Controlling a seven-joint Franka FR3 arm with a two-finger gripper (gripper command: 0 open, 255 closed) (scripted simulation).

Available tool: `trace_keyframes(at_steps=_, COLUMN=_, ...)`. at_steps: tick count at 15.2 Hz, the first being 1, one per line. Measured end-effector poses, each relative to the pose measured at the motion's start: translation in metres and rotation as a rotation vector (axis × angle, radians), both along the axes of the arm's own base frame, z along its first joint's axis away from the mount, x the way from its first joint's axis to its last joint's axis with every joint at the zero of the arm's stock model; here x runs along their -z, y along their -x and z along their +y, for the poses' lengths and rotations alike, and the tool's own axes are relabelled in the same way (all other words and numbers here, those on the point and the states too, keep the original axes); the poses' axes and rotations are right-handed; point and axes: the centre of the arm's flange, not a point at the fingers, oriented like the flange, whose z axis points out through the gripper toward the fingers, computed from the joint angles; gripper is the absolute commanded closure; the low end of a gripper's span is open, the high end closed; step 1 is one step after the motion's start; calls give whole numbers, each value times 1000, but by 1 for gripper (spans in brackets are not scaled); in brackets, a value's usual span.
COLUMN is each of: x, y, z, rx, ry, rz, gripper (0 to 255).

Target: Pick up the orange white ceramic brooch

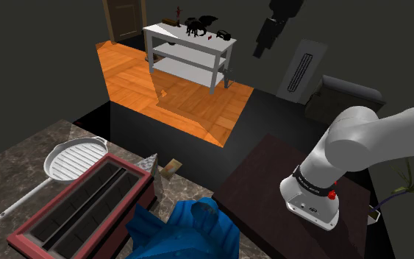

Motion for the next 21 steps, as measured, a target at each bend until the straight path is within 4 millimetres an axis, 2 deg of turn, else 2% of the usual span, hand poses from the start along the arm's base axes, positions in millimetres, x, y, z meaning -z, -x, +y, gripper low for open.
trace_keyframes(at_steps=2, x=6, y=0, z=3, rx=14, ry=-2, rz=1, gripper=0)
trace_keyframes(at_steps=5, x=33, y=-1, z=19, rx=93, ry=-10, rz=8, gripper=0)
trace_keyframes(at_steps=7, x=59, y=-5, z=35, rx=155, ry=-16, rz=14, gripper=0)
trace_keyframes(at_steps=11, x=103, y=-10, z=56, rx=283, ry=-29, rz=23, gripper=0)
trace_keyframes(at_steps=21, x=217, y=-43, z=121, rx=603, ry=-61, rz=47, gripper=0)
